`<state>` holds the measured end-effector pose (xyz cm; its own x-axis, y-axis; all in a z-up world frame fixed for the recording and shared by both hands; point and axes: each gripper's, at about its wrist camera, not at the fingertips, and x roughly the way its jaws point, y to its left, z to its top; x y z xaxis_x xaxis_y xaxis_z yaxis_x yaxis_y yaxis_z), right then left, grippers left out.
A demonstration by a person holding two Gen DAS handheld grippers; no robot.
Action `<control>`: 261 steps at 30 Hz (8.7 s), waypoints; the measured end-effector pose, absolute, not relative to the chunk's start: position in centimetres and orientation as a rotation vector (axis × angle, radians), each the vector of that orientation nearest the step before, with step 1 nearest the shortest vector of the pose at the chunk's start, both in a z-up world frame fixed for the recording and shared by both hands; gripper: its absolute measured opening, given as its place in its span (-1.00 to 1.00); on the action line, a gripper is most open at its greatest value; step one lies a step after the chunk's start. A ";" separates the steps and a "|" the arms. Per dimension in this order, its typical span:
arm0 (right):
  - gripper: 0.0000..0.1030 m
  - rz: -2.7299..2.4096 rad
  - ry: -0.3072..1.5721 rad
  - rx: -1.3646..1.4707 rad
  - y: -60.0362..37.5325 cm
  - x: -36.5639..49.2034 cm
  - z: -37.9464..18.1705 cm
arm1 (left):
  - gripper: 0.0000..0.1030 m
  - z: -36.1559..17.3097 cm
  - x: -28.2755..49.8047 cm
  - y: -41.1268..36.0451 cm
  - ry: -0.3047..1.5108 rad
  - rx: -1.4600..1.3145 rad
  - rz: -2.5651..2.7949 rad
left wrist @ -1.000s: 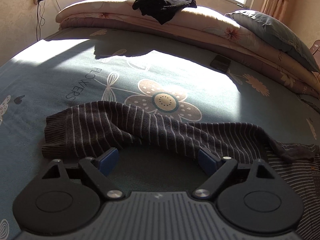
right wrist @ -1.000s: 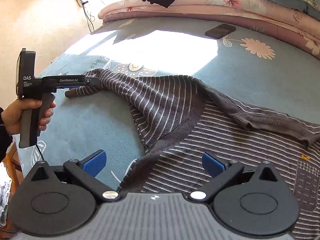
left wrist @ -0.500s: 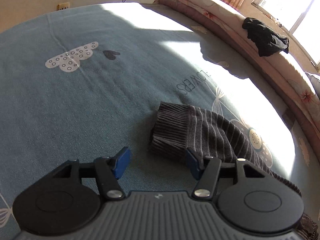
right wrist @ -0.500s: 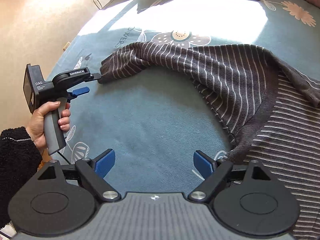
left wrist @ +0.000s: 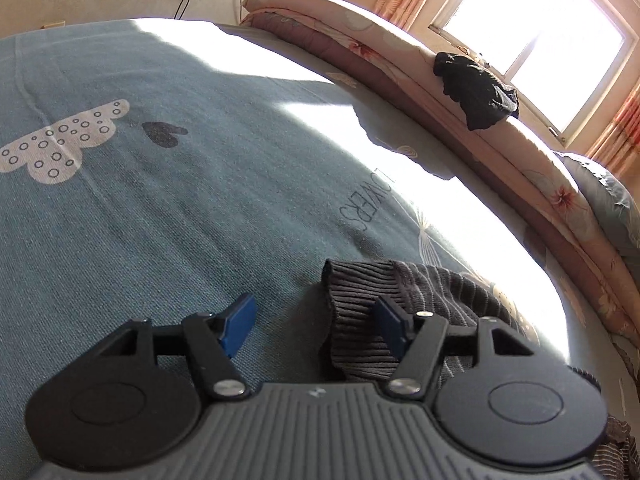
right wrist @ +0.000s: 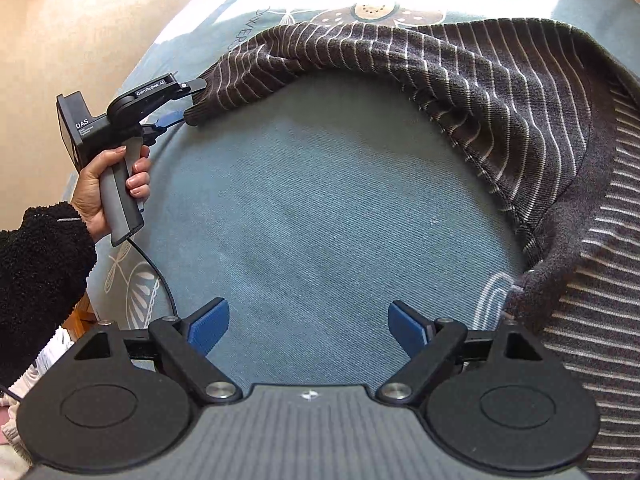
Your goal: Fold clothes
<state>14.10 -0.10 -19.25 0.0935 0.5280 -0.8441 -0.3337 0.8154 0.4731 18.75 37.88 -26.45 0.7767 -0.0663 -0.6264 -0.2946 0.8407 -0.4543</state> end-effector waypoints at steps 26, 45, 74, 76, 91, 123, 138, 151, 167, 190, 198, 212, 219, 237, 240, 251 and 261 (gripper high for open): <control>0.82 0.492 1.339 0.208 11.7 16.5 -18.7 | -1.00 -14.5 21.5 40.6 0.791 -0.744 -0.422; 0.82 0.455 1.347 0.314 5.9 16.7 -20.0 | -0.93 -19.1 30.2 43.1 0.945 -0.612 -0.118; 0.86 0.453 1.261 0.157 6.2 17.7 -19.5 | -0.92 -16.9 28.7 38.7 0.900 -0.499 -0.264; 0.83 0.449 1.228 0.107 6.5 17.7 -19.1 | -0.92 -15.4 29.9 38.8 0.870 -0.534 -0.263; 0.21 0.347 1.062 -0.398 8.0 16.2 -19.6 | -0.90 -16.8 36.9 35.6 0.854 -0.373 -0.160; 0.36 0.380 1.114 -0.249 7.4 16.0 -19.9 | -0.86 -22.3 29.9 36.4 0.891 -0.636 0.081; 0.26 0.412 1.072 -0.268 8.1 16.0 -19.6 | -0.86 -17.5 24.1 39.3 0.851 -0.795 0.159; -0.36 0.534 0.730 -0.806 11.7 13.6 -21.3 | -0.86 -18.0 24.0 39.7 0.869 -0.817 0.179; -0.59 0.552 0.713 -0.820 14.3 17.3 -22.2 | -0.77 -24.1 27.0 40.3 1.018 -0.774 0.262; -0.87 0.820 0.664 -0.956 20.3 17.7 -22.4 | -0.86 -22.3 23.5 42.2 1.002 -0.773 0.243; -0.89 1.007 0.893 -0.780 19.6 19.3 -21.1 | -0.86 -22.8 19.1 44.9 1.103 -0.748 0.315; -0.78 0.938 0.908 -0.574 19.6 22.6 -19.1 | -0.02 -25.1 22.1 44.0 1.013 -0.794 0.117; -0.73 0.905 0.925 -0.555 19.6 22.6 -20.0 | -0.89 -26.2 22.5 42.5 0.915 -0.775 0.054; -0.59 0.850 0.920 -0.525 18.9 27.1 -18.3 | -0.69 -23.6 17.0 44.4 1.012 -0.740 0.177; -0.57 0.857 0.909 -0.529 19.7 29.0 -18.1 | -0.62 -22.5 17.3 45.3 0.974 -0.708 0.154; -0.47 1.062 0.925 -0.599 24.9 31.6 -20.0 | -0.59 -22.1 20.4 46.4 0.913 -0.673 0.108; -0.40 1.178 0.909 -0.705 24.1 27.4 -20.3 | -0.59 -21.5 23.6 45.8 0.914 -0.652 -0.022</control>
